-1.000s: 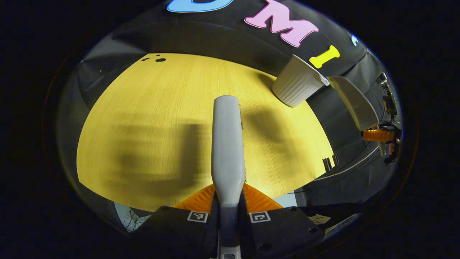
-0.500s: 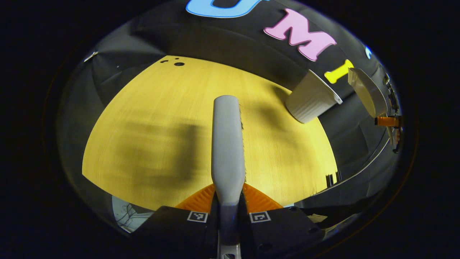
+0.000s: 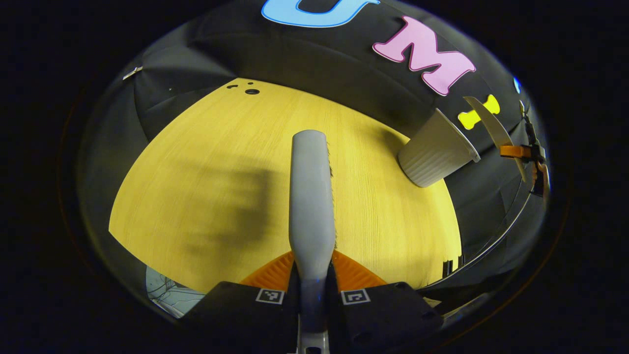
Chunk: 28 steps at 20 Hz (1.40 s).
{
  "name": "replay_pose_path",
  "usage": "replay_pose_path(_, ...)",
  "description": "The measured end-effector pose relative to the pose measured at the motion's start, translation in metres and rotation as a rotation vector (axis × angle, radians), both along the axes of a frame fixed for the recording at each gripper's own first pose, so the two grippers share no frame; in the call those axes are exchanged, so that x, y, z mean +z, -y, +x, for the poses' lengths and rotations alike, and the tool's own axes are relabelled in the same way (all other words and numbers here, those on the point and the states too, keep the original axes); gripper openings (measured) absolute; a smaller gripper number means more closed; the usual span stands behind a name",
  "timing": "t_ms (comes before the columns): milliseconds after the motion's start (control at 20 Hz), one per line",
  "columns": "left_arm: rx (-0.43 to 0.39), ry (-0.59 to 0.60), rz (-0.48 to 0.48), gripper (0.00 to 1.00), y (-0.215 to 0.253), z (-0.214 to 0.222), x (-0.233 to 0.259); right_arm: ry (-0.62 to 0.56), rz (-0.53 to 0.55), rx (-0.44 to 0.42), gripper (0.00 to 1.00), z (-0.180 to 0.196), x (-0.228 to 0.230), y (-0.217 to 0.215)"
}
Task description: Pick up the small broom and dustpan from the desktop, sweep the trash into the dustpan with the broom, and then empty the trash into the garbage bin.
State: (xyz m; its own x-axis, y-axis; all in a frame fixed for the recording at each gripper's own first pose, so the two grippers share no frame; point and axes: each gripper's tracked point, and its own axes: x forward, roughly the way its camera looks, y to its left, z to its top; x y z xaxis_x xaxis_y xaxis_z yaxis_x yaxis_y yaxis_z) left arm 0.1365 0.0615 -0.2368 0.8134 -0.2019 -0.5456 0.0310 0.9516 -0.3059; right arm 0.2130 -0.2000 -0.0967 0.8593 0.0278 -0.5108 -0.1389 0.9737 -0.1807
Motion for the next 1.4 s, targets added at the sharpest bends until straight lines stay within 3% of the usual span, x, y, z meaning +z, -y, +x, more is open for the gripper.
replay_pose_path(100, -0.012, 0.006, 0.003, 0.28, 0.009, 0.004, 0.005, -0.003, -0.044, -0.033, 0.37, 0.021, -0.008, 0.015)
replay_pose_path(250, -0.016, -0.014, -0.078, 0.27, 0.029, 0.010, 0.004, 0.005, -0.078, -0.100, 0.37, 0.050, -0.017, 0.034)
replay_pose_path(350, -0.029, -0.019, -0.050, 0.24, 0.034, 0.012, 0.003, 0.009, -0.137, -0.132, 0.37, 0.060, -0.023, 0.050)
replay_pose_path(400, -0.041, -0.018, -0.037, 0.28, 0.036, 0.012, 0.004, 0.000, -0.174, -0.137, 0.37, 0.063, -0.028, 0.055)
replay_pose_path(450, -0.050, -0.020, -0.029, 0.24, 0.037, 0.013, 0.004, -0.004, -0.209, -0.134, 0.37, 0.061, -0.027, 0.058)
replay_pose_path(650, -0.057, -0.043, -0.034, 0.28, 0.037, 0.016, 0.001, 0.003, -0.296, -0.130, 0.37, 0.069, -0.027, 0.061)
replay_pose_path(750, -0.061, -0.047, -0.025, 0.24, 0.036, 0.018, 0.000, -0.005, -0.425, -0.121, 0.37, 0.075, -0.032, 0.066)
replay_pose_path(900, -0.068, -0.050, -0.013, 0.31, 0.035, 0.019, -0.002, -0.010, -0.637, -0.063, 0.37, 0.084, -0.025, 0.074)
replay_pose_path(1100, -0.067, -0.057, -0.017, 0.28, 0.030, 0.017, -0.008, 0.011, -0.761, -0.054, 0.37, 0.082, -0.016, 0.096)
replay_pose_path(1400, -0.054, -0.074, -0.031, 0.28, 0.021, 0.016, -0.020, 0.099, -1.168, -0.017, 0.37, 0.090, 0.015, 0.114)
